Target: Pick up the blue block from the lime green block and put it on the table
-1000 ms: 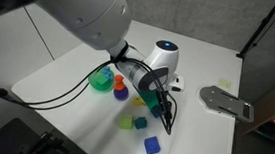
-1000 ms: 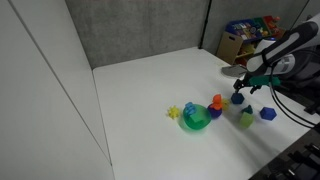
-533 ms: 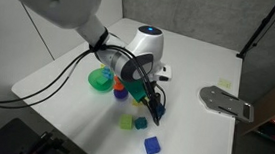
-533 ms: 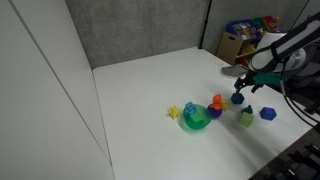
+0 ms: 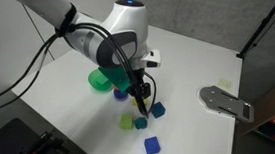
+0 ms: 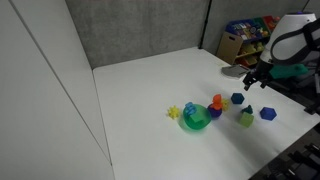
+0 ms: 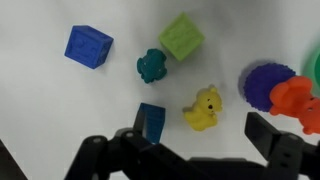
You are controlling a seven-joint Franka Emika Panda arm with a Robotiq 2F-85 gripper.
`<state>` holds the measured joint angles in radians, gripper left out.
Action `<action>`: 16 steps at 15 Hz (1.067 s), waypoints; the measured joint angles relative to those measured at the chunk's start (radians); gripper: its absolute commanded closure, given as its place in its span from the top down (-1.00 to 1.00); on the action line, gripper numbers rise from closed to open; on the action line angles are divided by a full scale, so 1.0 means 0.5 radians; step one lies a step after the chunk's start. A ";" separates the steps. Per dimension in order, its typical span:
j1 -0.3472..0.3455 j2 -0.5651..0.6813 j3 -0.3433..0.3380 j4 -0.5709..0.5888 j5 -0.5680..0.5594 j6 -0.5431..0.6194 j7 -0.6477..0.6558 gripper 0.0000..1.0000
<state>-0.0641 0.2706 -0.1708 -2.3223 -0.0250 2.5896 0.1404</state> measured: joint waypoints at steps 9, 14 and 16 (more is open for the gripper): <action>0.000 -0.698 0.111 -0.193 -0.001 -0.712 -0.157 1.00; -0.001 -1.070 0.118 -0.177 -0.001 -1.064 -0.161 1.00; -0.001 -1.172 0.118 -0.166 -0.001 -1.139 -0.161 1.00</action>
<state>-0.0646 -0.3155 -0.1118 -2.4054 -0.0256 2.0199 0.0600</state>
